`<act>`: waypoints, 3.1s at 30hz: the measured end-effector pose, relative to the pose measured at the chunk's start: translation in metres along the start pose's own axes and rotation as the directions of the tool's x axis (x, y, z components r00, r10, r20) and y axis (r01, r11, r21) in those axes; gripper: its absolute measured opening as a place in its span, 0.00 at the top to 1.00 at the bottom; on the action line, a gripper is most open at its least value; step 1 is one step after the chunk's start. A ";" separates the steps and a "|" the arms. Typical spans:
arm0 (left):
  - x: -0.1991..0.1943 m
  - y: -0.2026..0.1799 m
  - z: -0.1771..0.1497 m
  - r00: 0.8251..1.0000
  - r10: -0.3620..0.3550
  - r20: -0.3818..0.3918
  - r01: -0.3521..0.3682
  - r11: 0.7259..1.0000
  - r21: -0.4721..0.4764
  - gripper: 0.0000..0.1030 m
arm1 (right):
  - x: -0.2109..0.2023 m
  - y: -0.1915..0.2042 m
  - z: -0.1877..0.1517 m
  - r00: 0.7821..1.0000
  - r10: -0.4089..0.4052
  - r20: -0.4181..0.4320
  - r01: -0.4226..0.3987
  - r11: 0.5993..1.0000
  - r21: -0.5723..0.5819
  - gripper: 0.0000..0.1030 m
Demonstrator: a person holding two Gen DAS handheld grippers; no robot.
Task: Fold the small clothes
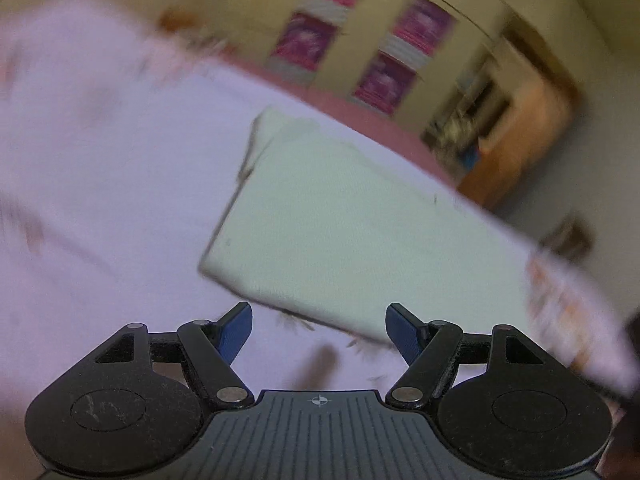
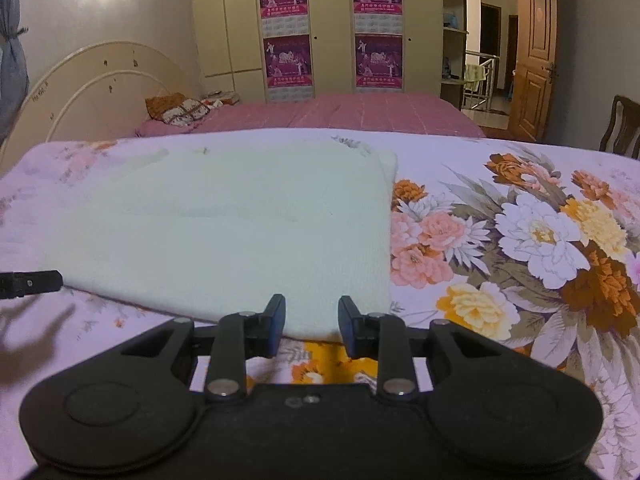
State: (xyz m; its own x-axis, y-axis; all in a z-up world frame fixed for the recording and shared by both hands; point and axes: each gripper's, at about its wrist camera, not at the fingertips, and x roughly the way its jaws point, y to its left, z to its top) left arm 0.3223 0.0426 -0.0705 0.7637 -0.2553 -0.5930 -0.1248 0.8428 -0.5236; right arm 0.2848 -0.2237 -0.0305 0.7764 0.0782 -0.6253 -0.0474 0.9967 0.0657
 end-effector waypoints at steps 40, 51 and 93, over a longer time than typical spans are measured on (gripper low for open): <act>0.076 -0.047 0.087 0.983 -0.057 0.174 0.050 0.998 0.045 0.93 | 0.154 0.045 0.064 0.969 0.246 -0.033 -0.241 0.963 0.122 1.00; 0.106 -0.216 0.084 0.987 -0.153 -0.057 0.161 0.860 0.485 0.93 | 0.085 -0.082 0.060 0.960 0.223 0.169 -0.278 0.839 0.468 0.91; 0.170 -0.119 0.127 0.990 -0.104 -0.091 0.123 0.962 0.243 0.29 | 0.103 -0.071 0.069 0.967 0.251 0.043 -0.254 0.932 0.260 0.87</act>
State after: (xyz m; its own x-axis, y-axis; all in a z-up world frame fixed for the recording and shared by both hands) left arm 0.5475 -0.0407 -0.0313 0.7113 -0.3837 -0.5889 0.1283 0.8947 -0.4279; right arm 0.4115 -0.2881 -0.0453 0.7662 0.3251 -0.5544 -0.0778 0.9032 0.4222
